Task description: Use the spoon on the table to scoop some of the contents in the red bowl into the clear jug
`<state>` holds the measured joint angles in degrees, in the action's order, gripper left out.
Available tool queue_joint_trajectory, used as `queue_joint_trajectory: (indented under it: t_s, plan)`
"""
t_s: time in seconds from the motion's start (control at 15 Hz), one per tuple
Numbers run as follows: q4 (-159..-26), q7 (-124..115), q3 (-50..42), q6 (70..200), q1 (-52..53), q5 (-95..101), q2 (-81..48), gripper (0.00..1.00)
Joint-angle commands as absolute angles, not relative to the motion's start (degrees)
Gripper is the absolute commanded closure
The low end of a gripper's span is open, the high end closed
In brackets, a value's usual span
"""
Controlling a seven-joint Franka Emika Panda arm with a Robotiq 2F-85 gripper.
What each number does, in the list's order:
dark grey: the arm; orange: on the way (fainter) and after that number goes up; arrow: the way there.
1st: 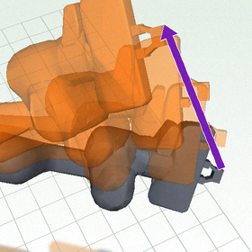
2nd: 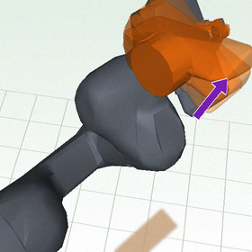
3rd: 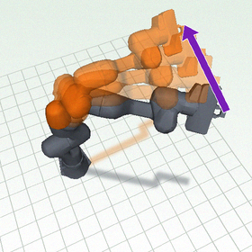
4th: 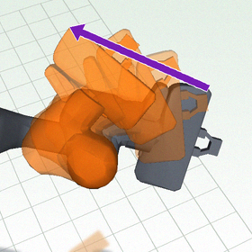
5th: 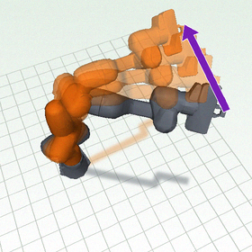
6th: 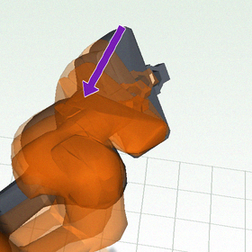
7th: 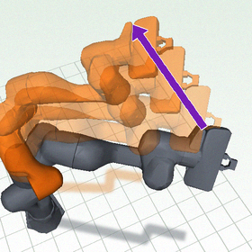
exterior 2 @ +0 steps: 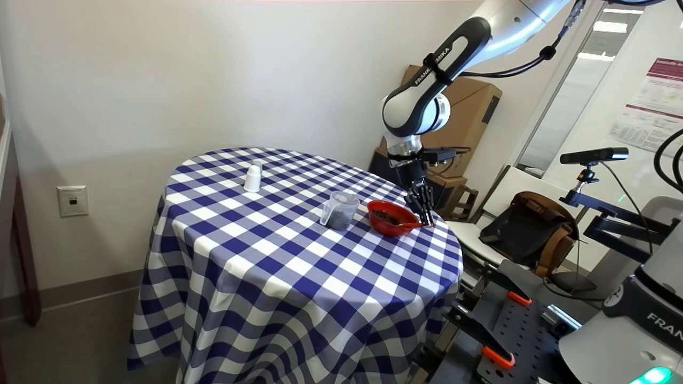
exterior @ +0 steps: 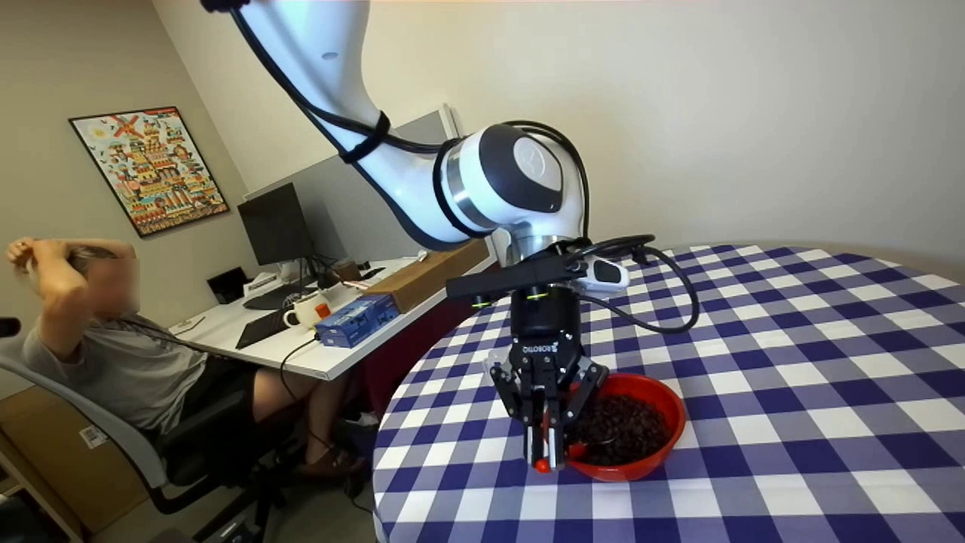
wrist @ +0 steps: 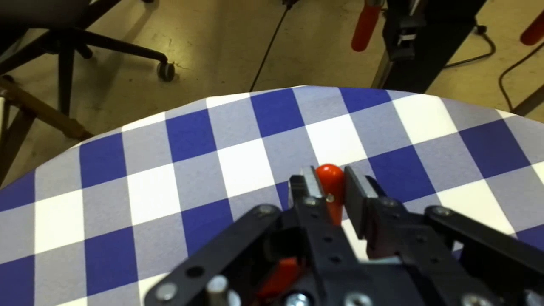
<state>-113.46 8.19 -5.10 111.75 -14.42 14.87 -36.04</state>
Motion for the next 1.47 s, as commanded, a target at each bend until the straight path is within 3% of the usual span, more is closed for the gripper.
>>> queue_joint_trajectory:
  t_s: [0.0,1.4]
  plan:
    - [-110.4,10.2,-5.2,108.1,-15.1,8.8,-37.8,0.93]
    - [-109.3,15.3,-5.0,108.5,-17.1,-2.3,-34.6,0.93]
